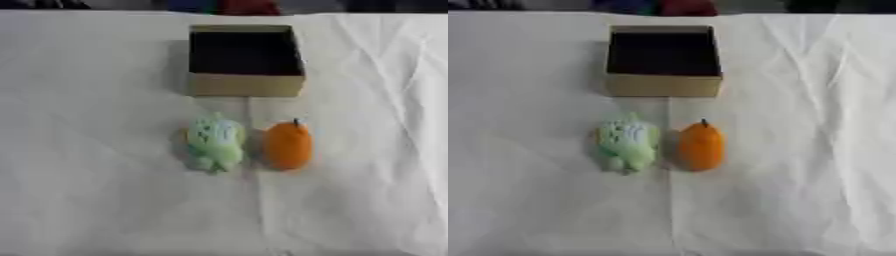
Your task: Pick up objects on the table and place them in the box.
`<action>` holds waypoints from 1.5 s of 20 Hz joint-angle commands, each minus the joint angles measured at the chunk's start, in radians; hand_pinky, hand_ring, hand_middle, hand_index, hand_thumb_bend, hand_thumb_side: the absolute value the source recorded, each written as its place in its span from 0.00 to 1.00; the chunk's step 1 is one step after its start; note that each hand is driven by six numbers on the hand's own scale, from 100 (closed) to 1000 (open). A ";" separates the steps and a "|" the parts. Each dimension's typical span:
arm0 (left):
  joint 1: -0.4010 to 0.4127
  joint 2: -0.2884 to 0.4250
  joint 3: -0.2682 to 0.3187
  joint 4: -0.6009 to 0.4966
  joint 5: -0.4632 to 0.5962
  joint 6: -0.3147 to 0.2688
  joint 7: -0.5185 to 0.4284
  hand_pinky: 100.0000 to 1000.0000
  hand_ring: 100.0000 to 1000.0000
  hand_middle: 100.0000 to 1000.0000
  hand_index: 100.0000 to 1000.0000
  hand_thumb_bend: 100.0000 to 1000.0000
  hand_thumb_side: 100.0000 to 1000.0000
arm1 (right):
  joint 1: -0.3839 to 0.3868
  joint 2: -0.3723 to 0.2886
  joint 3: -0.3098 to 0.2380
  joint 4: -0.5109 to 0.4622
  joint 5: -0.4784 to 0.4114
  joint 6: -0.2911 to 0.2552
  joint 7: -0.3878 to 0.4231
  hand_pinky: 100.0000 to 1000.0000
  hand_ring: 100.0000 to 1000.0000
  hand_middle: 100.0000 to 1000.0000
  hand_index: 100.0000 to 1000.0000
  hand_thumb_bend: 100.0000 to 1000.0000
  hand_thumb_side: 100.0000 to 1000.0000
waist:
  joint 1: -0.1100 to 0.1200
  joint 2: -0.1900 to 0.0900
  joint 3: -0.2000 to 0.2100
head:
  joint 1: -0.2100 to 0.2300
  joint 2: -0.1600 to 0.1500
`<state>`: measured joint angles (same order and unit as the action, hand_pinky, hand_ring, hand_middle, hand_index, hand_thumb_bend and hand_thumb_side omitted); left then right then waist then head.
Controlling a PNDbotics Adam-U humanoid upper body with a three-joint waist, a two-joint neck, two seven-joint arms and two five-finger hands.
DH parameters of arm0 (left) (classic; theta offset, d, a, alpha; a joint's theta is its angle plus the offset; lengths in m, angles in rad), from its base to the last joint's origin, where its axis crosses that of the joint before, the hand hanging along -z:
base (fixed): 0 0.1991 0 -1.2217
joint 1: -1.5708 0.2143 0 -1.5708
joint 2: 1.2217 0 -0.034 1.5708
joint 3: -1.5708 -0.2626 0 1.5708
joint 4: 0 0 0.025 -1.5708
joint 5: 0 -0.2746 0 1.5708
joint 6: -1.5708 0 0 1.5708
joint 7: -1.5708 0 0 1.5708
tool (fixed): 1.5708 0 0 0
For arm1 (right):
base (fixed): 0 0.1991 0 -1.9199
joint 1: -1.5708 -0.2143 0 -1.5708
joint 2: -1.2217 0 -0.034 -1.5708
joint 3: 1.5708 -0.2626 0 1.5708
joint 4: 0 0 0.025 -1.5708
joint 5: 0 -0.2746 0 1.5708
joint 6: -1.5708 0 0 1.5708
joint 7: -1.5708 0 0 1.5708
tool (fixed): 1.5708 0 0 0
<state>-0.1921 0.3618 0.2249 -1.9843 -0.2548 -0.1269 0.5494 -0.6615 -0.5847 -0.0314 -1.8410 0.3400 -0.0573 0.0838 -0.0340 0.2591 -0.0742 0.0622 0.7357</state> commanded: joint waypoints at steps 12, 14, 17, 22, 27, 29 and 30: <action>0.004 0.035 -0.010 -0.016 -0.002 0.000 -0.017 0.76 0.53 0.59 0.84 0.07 0.99 | -0.199 -0.197 0.313 0.204 0.101 -0.131 0.258 0.84 0.90 0.82 0.85 0.08 1.00 | -0.008 -0.026 -0.001 | -0.001 0.011; 0.004 0.035 -0.011 -0.016 -0.001 0.001 -0.019 0.76 0.53 0.59 0.84 0.07 1.00 | -0.216 -0.187 0.345 0.221 0.086 -0.133 0.289 0.84 0.90 0.82 0.85 0.10 0.96 | -0.009 -0.026 0.000 | -0.003 0.011; 0.004 0.035 -0.012 -0.016 0.000 0.001 -0.020 0.76 0.53 0.59 0.84 0.07 1.00 | -0.231 -0.167 0.382 0.243 0.051 -0.129 0.337 0.85 0.90 0.81 0.85 0.12 0.92 | -0.009 -0.026 0.001 | -0.004 0.010; 0.002 0.035 -0.013 -0.016 0.001 0.001 -0.023 0.76 0.53 0.59 0.84 0.07 0.99 | -0.251 -0.136 0.425 0.268 -0.001 -0.112 0.410 0.85 0.91 0.81 0.85 0.15 0.87 | -0.008 -0.027 0.003 | -0.007 0.012; 0.001 0.035 -0.013 -0.016 0.003 0.001 -0.023 0.76 0.53 0.59 0.84 0.07 0.99 | -0.244 -0.124 0.451 0.278 -0.043 -0.114 0.474 0.86 0.92 0.82 0.86 0.21 0.74 | -0.009 -0.028 0.003 | -0.008 0.013; 0.000 0.036 -0.014 -0.016 0.003 0.001 -0.024 0.76 0.53 0.59 0.84 0.08 1.00 | -0.239 -0.121 0.462 0.280 -0.055 -0.120 0.507 0.86 0.92 0.82 0.86 0.32 0.59 | -0.009 -0.030 0.003 | -0.008 0.013; 0.000 0.036 -0.014 -0.016 0.004 0.001 -0.025 0.76 0.53 0.59 0.84 0.07 0.99 | -0.236 -0.118 0.468 0.281 -0.059 -0.123 0.525 0.86 0.92 0.82 0.86 0.27 0.61 | -0.010 -0.030 0.004 | -0.008 0.013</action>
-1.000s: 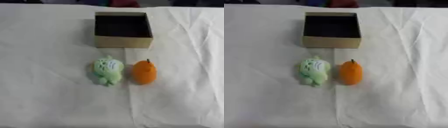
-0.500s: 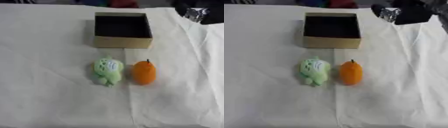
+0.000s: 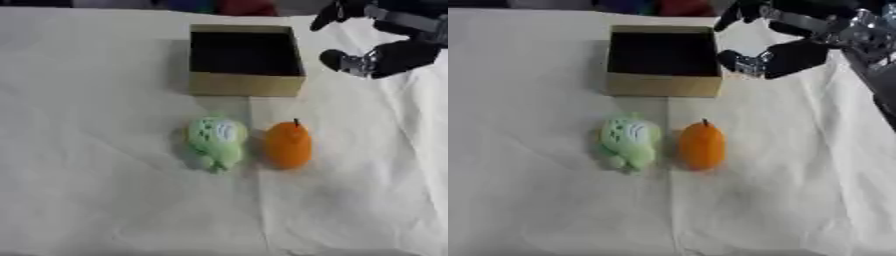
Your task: Pick up objects on the table and place them in the box.
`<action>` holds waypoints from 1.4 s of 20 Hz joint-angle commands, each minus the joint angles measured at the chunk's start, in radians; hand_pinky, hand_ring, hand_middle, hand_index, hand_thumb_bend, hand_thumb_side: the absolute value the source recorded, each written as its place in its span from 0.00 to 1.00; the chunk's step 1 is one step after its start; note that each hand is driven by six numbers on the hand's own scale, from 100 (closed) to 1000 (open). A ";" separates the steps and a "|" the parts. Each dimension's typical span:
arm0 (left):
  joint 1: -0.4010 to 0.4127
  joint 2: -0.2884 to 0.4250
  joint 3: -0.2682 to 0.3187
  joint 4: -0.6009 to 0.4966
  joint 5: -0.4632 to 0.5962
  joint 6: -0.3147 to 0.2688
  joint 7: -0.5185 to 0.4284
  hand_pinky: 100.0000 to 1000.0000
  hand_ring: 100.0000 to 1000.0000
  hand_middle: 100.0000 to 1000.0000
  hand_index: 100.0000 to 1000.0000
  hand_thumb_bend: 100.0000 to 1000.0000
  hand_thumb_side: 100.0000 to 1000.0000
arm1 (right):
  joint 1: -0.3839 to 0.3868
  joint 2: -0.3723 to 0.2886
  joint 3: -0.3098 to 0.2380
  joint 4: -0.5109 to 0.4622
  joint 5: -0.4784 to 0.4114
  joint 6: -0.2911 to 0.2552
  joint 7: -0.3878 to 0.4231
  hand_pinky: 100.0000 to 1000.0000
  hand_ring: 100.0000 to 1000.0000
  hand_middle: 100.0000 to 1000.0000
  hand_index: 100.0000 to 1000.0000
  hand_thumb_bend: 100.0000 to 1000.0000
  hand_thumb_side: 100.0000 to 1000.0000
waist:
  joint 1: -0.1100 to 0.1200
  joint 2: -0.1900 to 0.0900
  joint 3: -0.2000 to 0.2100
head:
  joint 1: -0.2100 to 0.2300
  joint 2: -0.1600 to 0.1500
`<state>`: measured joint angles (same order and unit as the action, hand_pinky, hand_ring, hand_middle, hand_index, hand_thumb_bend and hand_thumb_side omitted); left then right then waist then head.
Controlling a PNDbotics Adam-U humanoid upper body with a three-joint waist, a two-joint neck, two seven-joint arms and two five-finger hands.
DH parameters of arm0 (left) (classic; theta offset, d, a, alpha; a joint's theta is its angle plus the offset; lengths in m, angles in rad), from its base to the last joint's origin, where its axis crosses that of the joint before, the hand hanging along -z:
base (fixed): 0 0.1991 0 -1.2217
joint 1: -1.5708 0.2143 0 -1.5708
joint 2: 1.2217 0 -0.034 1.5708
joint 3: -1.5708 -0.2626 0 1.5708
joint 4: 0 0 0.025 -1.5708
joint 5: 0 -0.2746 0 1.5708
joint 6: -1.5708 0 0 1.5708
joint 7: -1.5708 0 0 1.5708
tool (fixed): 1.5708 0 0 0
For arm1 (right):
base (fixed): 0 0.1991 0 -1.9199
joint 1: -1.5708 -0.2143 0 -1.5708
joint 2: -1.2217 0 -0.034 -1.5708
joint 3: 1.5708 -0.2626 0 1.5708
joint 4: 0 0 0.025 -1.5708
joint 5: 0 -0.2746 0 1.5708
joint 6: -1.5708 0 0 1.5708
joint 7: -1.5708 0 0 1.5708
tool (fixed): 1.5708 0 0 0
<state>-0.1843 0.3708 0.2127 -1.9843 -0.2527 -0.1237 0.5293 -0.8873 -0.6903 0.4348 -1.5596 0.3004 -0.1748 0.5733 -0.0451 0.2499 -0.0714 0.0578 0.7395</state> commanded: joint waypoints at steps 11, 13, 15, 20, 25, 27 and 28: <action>-0.009 0.027 -0.002 -0.016 0.006 -0.002 -0.007 0.76 0.53 0.59 0.84 0.07 0.99 | 0.009 0.033 0.028 0.022 -0.007 0.005 0.158 0.87 0.90 0.81 0.87 0.28 0.28 | 0.001 -0.025 0.007 | -0.006 0.010; -0.010 0.027 -0.002 -0.016 0.007 -0.002 -0.007 0.76 0.53 0.59 0.84 0.07 0.99 | 0.012 0.045 0.035 0.028 -0.008 0.015 0.173 0.88 0.90 0.81 0.87 0.27 0.27 | 0.001 -0.024 0.007 | -0.006 0.011; -0.010 0.026 -0.002 -0.016 0.007 -0.002 -0.008 0.76 0.53 0.59 0.84 0.07 0.99 | 0.017 0.054 0.040 0.031 -0.008 0.025 0.187 0.88 0.91 0.81 0.87 0.27 0.27 | 0.001 -0.024 0.008 | -0.006 0.012; -0.011 0.025 -0.003 -0.016 0.007 -0.002 -0.009 0.76 0.53 0.59 0.84 0.07 0.98 | 0.041 0.075 0.049 0.045 0.013 0.038 0.194 0.88 0.92 0.81 0.86 0.25 0.26 | 0.002 -0.022 0.008 | -0.008 0.013; -0.011 0.023 -0.002 -0.016 0.007 -0.001 -0.010 0.76 0.53 0.59 0.84 0.07 0.98 | 0.070 0.095 0.051 0.055 0.005 0.052 0.206 0.88 0.92 0.80 0.86 0.23 0.26 | 0.004 -0.019 0.009 | -0.009 0.014; -0.011 0.023 -0.002 -0.016 0.007 -0.001 -0.009 0.76 0.53 0.59 0.84 0.07 0.98 | 0.079 0.098 0.051 0.053 -0.001 0.058 0.214 0.88 0.93 0.80 0.86 0.22 0.26 | 0.004 -0.019 0.008 | -0.010 0.015; -0.011 0.023 -0.002 -0.016 0.007 -0.001 -0.009 0.76 0.53 0.59 0.84 0.07 0.99 | 0.083 0.099 0.051 0.052 -0.003 0.062 0.218 0.88 0.93 0.80 0.86 0.22 0.26 | 0.004 -0.018 0.007 | -0.010 0.015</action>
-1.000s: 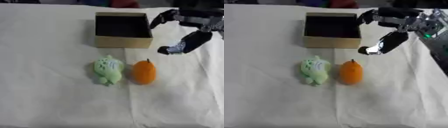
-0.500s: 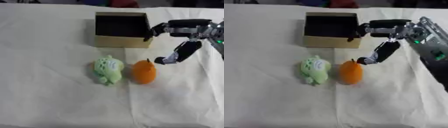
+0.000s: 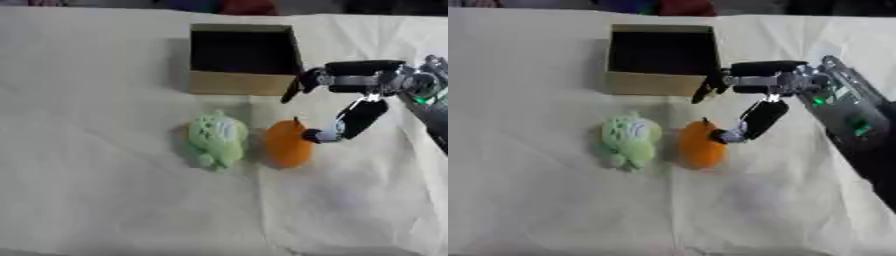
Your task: Pick up objects on the table and place them in the box.
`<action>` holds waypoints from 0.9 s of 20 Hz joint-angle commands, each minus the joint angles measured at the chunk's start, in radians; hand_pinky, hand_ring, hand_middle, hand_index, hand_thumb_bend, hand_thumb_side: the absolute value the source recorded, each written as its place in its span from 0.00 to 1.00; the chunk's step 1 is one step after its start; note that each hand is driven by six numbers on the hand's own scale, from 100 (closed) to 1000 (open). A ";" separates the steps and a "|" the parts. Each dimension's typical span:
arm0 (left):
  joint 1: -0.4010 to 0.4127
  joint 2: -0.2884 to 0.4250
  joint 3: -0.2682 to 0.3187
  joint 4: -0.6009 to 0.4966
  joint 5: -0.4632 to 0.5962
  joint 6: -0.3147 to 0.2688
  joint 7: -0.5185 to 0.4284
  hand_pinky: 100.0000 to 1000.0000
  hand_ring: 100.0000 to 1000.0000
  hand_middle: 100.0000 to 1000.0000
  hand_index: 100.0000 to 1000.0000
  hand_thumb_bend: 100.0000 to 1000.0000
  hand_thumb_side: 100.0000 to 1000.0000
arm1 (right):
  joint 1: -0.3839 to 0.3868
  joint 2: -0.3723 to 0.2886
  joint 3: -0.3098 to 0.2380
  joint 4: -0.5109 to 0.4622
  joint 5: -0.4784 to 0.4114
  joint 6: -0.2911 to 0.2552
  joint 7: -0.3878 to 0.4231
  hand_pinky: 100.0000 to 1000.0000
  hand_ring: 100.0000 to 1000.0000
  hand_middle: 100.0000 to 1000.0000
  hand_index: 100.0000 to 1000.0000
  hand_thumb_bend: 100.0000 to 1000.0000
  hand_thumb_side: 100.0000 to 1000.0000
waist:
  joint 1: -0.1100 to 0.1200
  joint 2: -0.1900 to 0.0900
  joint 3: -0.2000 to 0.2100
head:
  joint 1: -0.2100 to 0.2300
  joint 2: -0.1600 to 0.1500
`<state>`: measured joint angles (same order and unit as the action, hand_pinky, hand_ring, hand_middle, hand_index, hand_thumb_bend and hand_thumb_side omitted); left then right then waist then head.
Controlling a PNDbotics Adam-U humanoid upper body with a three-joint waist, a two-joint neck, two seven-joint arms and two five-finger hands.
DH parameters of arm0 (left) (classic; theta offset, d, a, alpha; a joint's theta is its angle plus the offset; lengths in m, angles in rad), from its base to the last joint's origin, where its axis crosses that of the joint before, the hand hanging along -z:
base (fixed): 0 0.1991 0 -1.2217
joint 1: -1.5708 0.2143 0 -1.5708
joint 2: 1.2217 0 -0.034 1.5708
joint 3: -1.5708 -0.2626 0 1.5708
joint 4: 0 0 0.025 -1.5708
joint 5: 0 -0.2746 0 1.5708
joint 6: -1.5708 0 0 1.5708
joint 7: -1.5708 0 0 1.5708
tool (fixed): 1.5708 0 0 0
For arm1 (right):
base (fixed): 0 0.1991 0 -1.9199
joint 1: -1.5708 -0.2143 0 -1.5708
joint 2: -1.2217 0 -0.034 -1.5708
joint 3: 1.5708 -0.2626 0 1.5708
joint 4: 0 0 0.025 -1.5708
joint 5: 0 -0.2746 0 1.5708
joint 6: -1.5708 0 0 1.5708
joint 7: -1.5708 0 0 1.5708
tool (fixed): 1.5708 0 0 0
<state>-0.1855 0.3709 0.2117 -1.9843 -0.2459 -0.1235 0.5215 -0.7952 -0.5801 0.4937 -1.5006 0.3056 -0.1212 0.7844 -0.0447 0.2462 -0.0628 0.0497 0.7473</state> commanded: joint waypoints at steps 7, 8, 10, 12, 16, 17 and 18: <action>-0.010 0.020 -0.001 -0.016 0.001 0.000 -0.002 0.76 0.53 0.59 0.84 0.07 0.99 | 0.014 0.001 0.004 0.012 0.002 0.029 0.025 0.87 0.92 0.79 0.84 0.14 0.36 | 0.004 -0.014 0.001 | -0.005 0.007; -0.010 0.020 -0.001 -0.016 0.001 0.000 -0.002 0.76 0.53 0.59 0.84 0.07 0.99 | 0.018 0.003 0.005 0.018 0.009 0.029 0.019 0.86 0.92 0.79 0.84 0.14 0.36 | 0.004 -0.013 0.001 | -0.006 0.006; -0.010 0.019 -0.001 -0.016 0.001 0.000 -0.002 0.76 0.53 0.59 0.84 0.07 0.99 | 0.024 0.008 0.006 0.025 0.022 0.026 0.007 0.86 0.91 0.78 0.82 0.13 0.36 | 0.005 -0.013 0.002 | -0.006 0.006; -0.010 0.018 -0.001 -0.016 0.001 0.001 -0.002 0.76 0.53 0.59 0.84 0.07 0.99 | 0.029 0.013 0.007 0.030 0.037 0.020 -0.009 0.85 0.90 0.78 0.81 0.12 0.35 | 0.004 -0.012 0.002 | -0.007 0.007; -0.010 0.015 -0.002 -0.016 0.001 0.001 -0.002 0.76 0.53 0.59 0.84 0.07 0.99 | 0.037 0.027 0.013 0.039 0.091 -0.001 -0.055 0.82 0.87 0.76 0.78 0.11 0.34 | 0.005 -0.011 0.004 | -0.010 0.007; -0.010 0.015 -0.001 -0.016 0.000 0.001 -0.002 0.76 0.53 0.59 0.84 0.07 0.99 | 0.039 0.030 0.015 0.042 0.111 -0.008 -0.072 0.81 0.86 0.75 0.77 0.10 0.32 | 0.006 -0.011 0.005 | -0.011 0.007; -0.010 0.015 -0.001 -0.016 0.000 0.001 -0.002 0.76 0.53 0.59 0.84 0.07 0.99 | 0.042 0.033 0.016 0.044 0.135 -0.017 -0.092 0.79 0.85 0.74 0.76 0.10 0.32 | 0.006 -0.011 0.005 | -0.011 0.007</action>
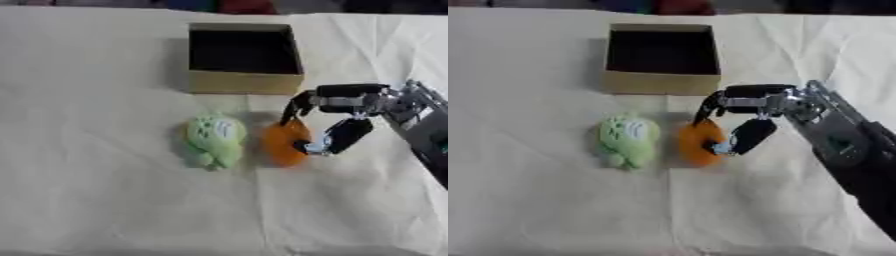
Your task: Pick up objects on the table and place them in the box.
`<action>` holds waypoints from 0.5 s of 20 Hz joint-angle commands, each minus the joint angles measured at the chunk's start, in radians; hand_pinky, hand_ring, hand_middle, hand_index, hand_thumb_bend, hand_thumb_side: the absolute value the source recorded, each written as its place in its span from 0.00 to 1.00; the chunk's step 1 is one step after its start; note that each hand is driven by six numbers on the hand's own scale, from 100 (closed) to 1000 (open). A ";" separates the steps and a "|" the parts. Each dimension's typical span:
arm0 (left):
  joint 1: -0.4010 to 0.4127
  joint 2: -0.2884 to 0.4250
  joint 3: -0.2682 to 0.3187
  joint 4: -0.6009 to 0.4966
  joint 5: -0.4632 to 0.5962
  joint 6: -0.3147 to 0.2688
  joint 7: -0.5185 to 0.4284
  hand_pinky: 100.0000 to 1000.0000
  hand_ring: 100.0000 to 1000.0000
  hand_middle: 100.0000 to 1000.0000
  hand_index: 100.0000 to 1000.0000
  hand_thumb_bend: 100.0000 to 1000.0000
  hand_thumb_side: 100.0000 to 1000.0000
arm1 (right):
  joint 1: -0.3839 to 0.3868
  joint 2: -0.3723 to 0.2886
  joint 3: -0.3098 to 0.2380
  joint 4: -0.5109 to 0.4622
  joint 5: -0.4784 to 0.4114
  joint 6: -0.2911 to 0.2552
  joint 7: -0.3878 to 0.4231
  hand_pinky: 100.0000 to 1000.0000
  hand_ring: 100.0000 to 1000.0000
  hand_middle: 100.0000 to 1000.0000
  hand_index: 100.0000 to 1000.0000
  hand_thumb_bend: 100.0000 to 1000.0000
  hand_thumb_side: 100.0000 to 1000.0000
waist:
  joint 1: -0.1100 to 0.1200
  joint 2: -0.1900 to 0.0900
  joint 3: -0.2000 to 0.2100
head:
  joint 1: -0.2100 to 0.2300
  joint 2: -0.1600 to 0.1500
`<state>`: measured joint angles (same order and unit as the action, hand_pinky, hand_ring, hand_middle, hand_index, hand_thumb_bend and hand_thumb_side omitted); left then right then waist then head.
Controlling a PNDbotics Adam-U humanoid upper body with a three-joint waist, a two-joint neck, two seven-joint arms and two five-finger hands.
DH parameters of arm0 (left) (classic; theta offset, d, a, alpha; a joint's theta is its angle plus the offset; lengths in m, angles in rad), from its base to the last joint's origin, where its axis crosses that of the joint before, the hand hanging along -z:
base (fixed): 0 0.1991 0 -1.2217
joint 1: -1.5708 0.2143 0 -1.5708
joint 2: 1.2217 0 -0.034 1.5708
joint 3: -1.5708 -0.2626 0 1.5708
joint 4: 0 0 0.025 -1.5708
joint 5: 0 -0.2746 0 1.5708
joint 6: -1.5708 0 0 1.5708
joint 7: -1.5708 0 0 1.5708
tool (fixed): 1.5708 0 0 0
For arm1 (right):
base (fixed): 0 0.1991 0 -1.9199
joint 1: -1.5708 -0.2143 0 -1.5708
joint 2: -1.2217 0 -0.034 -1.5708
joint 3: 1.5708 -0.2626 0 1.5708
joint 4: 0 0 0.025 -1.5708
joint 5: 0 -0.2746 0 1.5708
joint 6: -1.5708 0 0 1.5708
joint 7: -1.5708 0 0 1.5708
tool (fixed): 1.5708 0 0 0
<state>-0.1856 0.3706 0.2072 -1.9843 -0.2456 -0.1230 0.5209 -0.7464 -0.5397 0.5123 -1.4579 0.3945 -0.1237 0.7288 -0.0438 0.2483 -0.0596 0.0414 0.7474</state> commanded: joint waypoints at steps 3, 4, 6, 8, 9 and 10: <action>-0.011 0.015 0.003 -0.016 0.000 0.001 -0.002 0.76 0.53 0.59 0.84 0.07 0.99 | 0.003 0.003 0.005 0.012 0.105 -0.043 -0.094 0.76 0.82 0.70 0.72 0.06 0.28 | 0.005 -0.013 0.003 | -0.004 0.007; -0.011 0.015 0.003 -0.016 0.000 0.001 -0.002 0.76 0.53 0.59 0.84 0.07 0.99 | 0.006 0.006 0.006 0.016 0.116 -0.051 -0.108 0.75 0.81 0.67 0.69 0.04 0.27 | 0.004 -0.013 0.003 | -0.004 0.007; -0.011 0.014 0.003 -0.016 0.001 0.001 -0.003 0.76 0.53 0.59 0.84 0.07 0.99 | 0.009 0.010 0.006 0.021 0.129 -0.061 -0.135 0.73 0.79 0.62 0.65 0.00 0.26 | 0.004 -0.013 0.003 | -0.004 0.007; -0.011 0.014 0.003 -0.016 0.001 0.001 -0.003 0.76 0.53 0.59 0.84 0.07 0.98 | 0.008 0.011 0.001 0.020 0.124 -0.064 -0.166 0.71 0.77 0.54 0.58 0.00 0.23 | 0.004 -0.013 0.003 | -0.003 0.008; -0.011 0.014 0.004 -0.016 0.001 0.001 -0.003 0.76 0.53 0.59 0.84 0.07 0.98 | 0.006 0.009 -0.003 0.016 0.116 -0.061 -0.183 0.71 0.77 0.54 0.57 0.00 0.23 | 0.003 -0.013 0.002 | -0.002 0.008; -0.011 0.014 0.004 -0.016 0.001 0.002 -0.002 0.76 0.52 0.59 0.84 0.07 0.98 | 0.004 0.008 -0.006 0.013 0.107 -0.057 -0.199 0.70 0.76 0.51 0.54 0.00 0.20 | 0.003 -0.013 0.002 | -0.002 0.009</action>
<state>-0.1859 0.3704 0.2071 -1.9843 -0.2456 -0.1226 0.5205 -0.7300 -0.5151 0.5169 -1.4375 0.5060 -0.1817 0.5491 -0.0443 0.2491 -0.0564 0.0404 0.7477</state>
